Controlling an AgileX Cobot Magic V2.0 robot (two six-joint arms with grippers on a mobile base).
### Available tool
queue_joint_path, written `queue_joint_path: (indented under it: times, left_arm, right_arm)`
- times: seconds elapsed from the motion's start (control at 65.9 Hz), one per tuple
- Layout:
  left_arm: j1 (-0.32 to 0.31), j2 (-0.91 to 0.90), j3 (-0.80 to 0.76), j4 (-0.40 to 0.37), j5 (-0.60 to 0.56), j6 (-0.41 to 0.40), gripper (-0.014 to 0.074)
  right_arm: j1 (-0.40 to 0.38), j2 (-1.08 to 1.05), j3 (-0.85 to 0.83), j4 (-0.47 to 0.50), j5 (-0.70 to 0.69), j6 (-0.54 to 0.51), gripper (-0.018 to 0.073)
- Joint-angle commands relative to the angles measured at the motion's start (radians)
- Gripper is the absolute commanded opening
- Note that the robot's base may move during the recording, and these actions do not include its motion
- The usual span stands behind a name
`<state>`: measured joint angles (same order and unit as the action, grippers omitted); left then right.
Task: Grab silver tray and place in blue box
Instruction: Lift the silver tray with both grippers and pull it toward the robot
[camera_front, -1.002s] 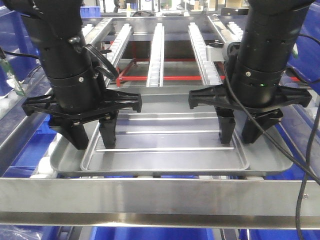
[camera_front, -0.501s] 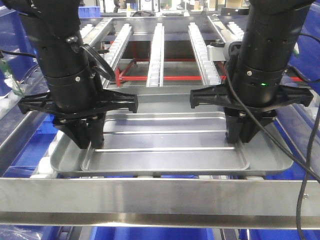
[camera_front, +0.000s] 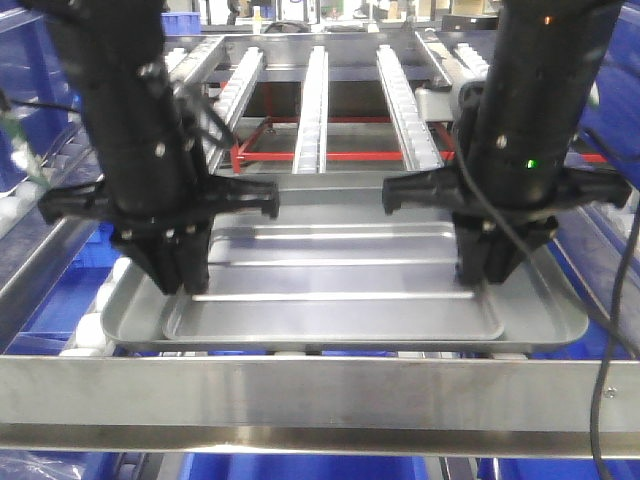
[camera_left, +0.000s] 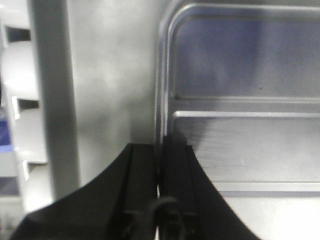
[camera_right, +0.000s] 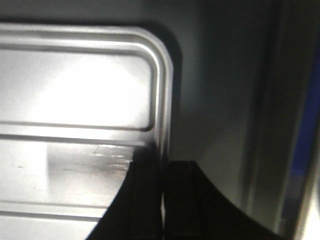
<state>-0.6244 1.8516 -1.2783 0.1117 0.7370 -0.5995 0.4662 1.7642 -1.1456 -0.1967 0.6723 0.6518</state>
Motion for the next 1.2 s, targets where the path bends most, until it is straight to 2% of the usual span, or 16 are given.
queue_joint_path:
  times: [0.0,0.258,0.395,0.577,0.759,1.017,1.184]
  left_arm:
    - [-0.006,-0.098,-0.051,0.007,0.023,0.001,-0.0104]
    - [-0.029,-0.223,-0.051,0.007,0.086,-0.052,-0.0104]
    - [-0.095,-0.275,-0.01,0.067,0.099,-0.143,-0.0104]
    - [-0.192,-0.372,0.126,0.134,0.087,-0.27,-0.0104]
    - [-0.245,-0.46,0.25,0.142,0.06,-0.351,-0.0104]
    - [-0.249,-0.483,0.278,0.142,0.076,-0.353,-0.0104]
    - [-0.25,-0.483,0.278,0.143,0.076,-0.351,-0.0104]
  right_arm:
    - [-0.003,-0.101,-0.051,-0.02,0.007,-0.006,0.0058]
    - [0.026,-0.225,-0.048,-0.02,0.074,0.064,0.0059]
    - [0.066,-0.28,-0.036,-0.023,0.104,0.075,0.0059]
    - [0.115,-0.367,0.071,-0.049,0.087,0.155,0.0059]
    - [0.203,-0.455,0.185,-0.122,0.078,0.267,0.0059]
    - [0.295,-0.477,0.225,-0.144,0.098,0.327,0.0059]
    - [0.304,-0.477,0.225,-0.184,0.09,0.37,0.0059]
